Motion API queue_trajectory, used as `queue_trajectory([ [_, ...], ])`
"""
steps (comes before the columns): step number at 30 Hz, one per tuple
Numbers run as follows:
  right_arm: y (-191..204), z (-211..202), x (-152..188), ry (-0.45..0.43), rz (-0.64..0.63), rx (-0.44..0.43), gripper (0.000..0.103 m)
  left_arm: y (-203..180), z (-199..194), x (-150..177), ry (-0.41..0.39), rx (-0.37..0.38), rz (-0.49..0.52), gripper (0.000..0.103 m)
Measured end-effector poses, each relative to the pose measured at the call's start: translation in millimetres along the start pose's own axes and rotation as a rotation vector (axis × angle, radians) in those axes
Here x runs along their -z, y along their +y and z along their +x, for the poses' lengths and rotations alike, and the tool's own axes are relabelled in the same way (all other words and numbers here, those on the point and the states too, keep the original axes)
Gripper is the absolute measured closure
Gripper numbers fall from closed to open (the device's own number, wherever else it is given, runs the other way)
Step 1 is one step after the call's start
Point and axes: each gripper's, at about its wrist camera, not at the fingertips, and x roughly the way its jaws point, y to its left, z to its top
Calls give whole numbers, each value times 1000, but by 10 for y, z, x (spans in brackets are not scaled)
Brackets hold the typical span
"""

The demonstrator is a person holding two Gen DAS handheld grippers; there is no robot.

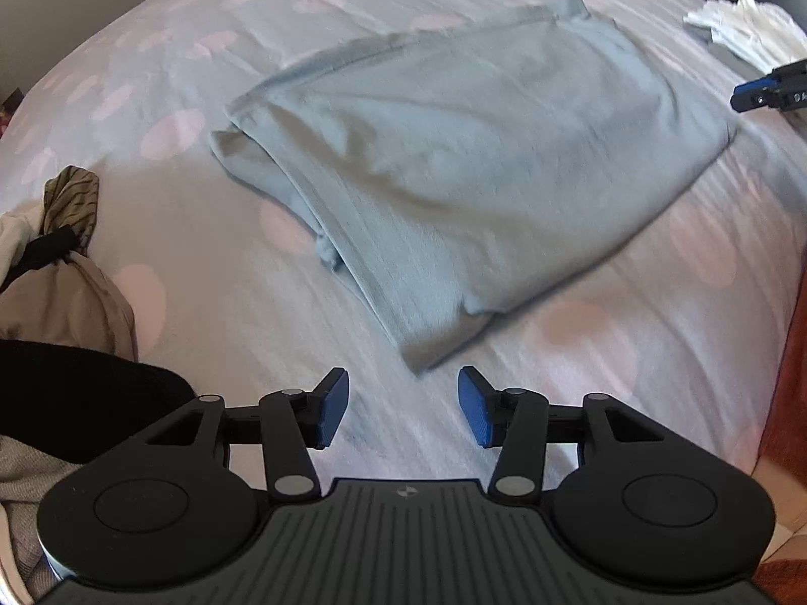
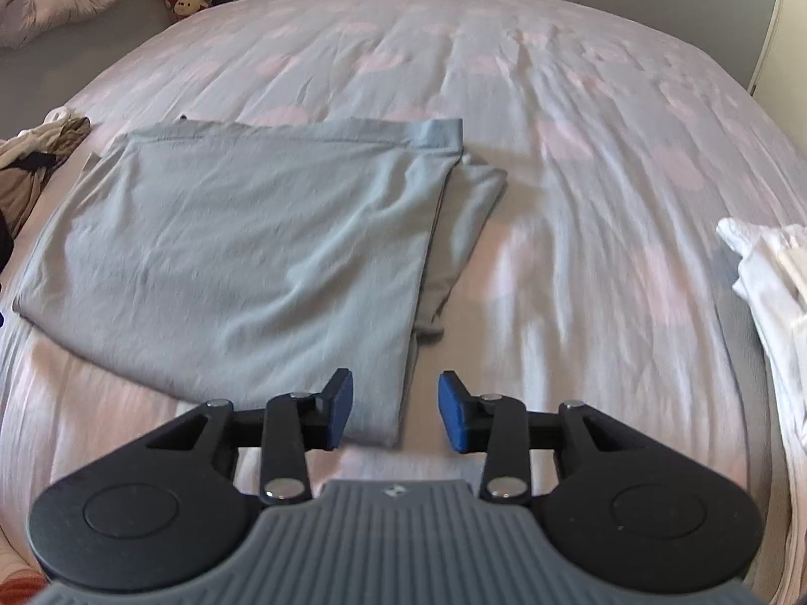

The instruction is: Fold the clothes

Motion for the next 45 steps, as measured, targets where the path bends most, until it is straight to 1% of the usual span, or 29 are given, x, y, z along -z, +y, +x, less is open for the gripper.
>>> queue_trajectory([
  [2, 45, 11, 106, 31, -26, 19, 57, -78, 54, 40, 22, -17, 16, 57],
  [4, 91, -27, 117, 24, -60, 52, 57, -153, 55, 73, 19, -33, 36, 57],
  [6, 119, -25, 107, 31, -80, 54, 54, -211, 53, 82, 3, -53, 54, 57],
  [9, 140, 68, 106, 71, -115, 55, 54, -277, 113, 96, -21, -107, 77, 57],
  [10, 134, 112, 111, 87, -123, 57, 56, -296, 147, 93, -22, -128, 90, 57],
  [12, 118, 197, 118, 117, -138, 52, 66, -349, 178, 84, -42, -154, 122, 57],
  [14, 128, 226, 140, 117, -164, 27, 72, -401, 184, 76, -72, -198, 157, 57],
  [16, 170, 218, 155, 98, -200, 19, 72, -459, 200, 64, -89, -242, 187, 58],
  [17, 191, 213, 163, 89, -218, 16, 72, -479, 210, 63, -92, -251, 200, 61],
  [18, 216, 211, 166, 83, -233, 21, 75, -497, 216, 64, -94, -249, 210, 67],
  [19, 240, 209, 168, 77, -247, 28, 81, -514, 223, 64, -95, -247, 220, 72],
  [20, 264, 207, 170, 72, -262, 34, 97, -517, 228, 64, -91, -255, 221, 83],
  [21, 278, 206, 170, 70, -270, 56, 102, -519, 234, 64, -88, -263, 223, 95],
  [23, 270, 201, 169, 64, -271, 90, 102, -506, 234, 65, -83, -281, 213, 99],
  [26, 262, 165, 172, 47, -267, 138, 102, -438, 165, 79, -109, -281, 166, 100],
  [29, 279, 154, 182, 48, -282, 173, 102, -426, 128, 81, -115, -284, 155, 101],
  [32, 292, 173, 195, 62, -296, 187, 102, -448, 147, 88, -84, -270, 167, 101],
  [34, 271, 205, 195, 83, -288, 182, 102, -446, 202, 111, -33, -271, 167, 102],
  [35, 247, 238, 198, 106, -276, 198, 103, -430, 221, 122, -12, -277, 159, 103],
  [36, 209, 271, 206, 131, -255, 208, 103, -407, 212, 135, -13, -280, 144, 103],
  [38, 117, 267, 212, 134, -203, 185, 103, -358, 168, 142, -26, -282, 111, 103],
  [41, 68, 245, 219, 130, -170, 188, 102, -299, 96, 135, -52, -306, 74, 103],
  [42, 74, 243, 225, 128, -172, 188, 100, -281, 72, 132, -65, -315, 61, 103],
  [43, 85, 244, 227, 128, -179, 190, 98, -260, 51, 127, -75, -323, 49, 102],
  [44, 97, 245, 229, 128, -186, 192, 98, -232, 36, 123, -81, -330, 32, 99],
  [45, 109, 246, 231, 128, -193, 194, 97, -204, 22, 119, -88, -337, 16, 91],
])
